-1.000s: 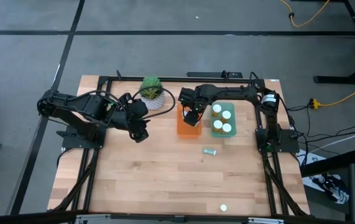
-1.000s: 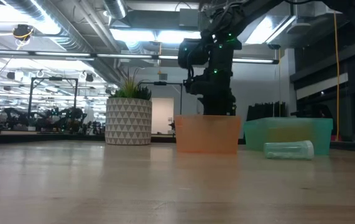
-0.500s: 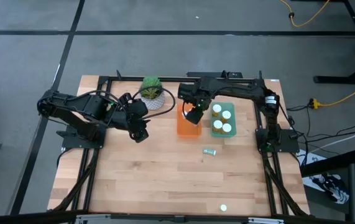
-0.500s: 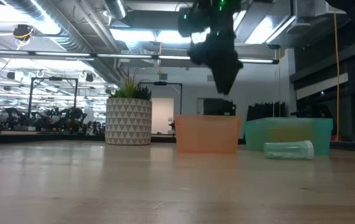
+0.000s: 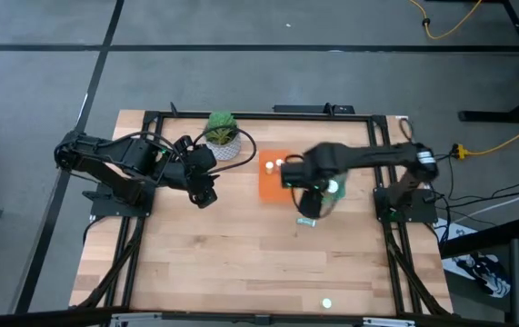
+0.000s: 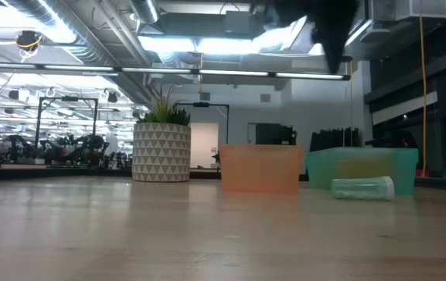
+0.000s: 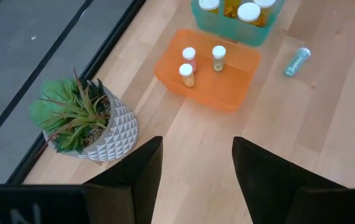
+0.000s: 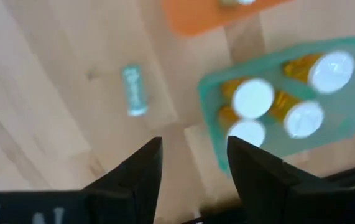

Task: Pick and place medicine bottles into bin by pill shape (circle, oval)
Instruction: Adjust the small blue bottle

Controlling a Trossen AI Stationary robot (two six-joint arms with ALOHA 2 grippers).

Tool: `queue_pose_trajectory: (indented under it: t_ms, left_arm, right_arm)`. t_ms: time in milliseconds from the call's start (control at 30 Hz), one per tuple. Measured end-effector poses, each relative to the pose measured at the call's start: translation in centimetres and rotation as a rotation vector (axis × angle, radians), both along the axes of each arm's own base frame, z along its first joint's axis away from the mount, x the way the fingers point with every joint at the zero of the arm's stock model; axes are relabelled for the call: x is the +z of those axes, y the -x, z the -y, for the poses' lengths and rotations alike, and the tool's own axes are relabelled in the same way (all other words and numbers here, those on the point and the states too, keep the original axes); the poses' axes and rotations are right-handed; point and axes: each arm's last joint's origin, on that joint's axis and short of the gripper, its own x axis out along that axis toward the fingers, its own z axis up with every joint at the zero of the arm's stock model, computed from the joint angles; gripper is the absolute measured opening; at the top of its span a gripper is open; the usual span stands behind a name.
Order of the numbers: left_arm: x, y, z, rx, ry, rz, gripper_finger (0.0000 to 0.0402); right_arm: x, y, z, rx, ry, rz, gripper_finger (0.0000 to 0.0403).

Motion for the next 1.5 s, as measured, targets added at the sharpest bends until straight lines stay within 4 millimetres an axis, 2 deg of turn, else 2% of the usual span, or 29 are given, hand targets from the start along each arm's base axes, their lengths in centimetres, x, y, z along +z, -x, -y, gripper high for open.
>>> queue_pose_trajectory:
  t_ms: [200,333,467,667,800,900,1100,1233,1500]
  left_arm:
    - [0.0,0.0,0.0,0.0,0.0,0.001,0.0187]
    - [0.0,0.0,0.0,0.0,0.0,0.001,0.0187]
    - [0.0,0.0,0.0,0.0,0.0,0.002,0.0187]
    - [0.0,0.0,0.0,0.001,0.001,0.003,0.0187]
    - [0.0,0.0,0.0,0.0,0.001,0.003,0.0187]
    - [0.0,0.0,0.0,0.001,0.001,0.004,0.0187]
    - [0.0,0.0,0.0,0.0,0.001,0.004,0.0187]
    - [0.0,0.0,0.0,0.0,0.001,0.004,0.0187]
    - [0.0,0.0,0.0,-0.005,-0.003,0.0,0.0187]
  right_arm:
    - [-0.2,4.1,-3.8,-0.001,-0.028,0.147,0.0182]
    - [-1.8,6.1,-5.7,-0.033,-0.074,0.255,0.0182]
    - [-4.6,7.7,-7.3,0.019,-0.108,0.323,0.0182]
    - [-10.8,9.8,-8.8,0.049,-0.096,0.438,0.0182]
    - [-14.2,11.2,-9.3,-0.021,-0.07,0.525,0.0182]
    - [-15.7,12.0,-9.5,-0.079,-0.035,0.599,0.0182]
    - [-17.7,13.6,-8.8,-0.144,0.11,0.651,0.0182]
    - [-19.0,14.3,-8.3,-0.143,0.122,0.661,0.0182]
    - [-20.8,15.0,-7.9,0.021,0.085,0.751,0.0182]
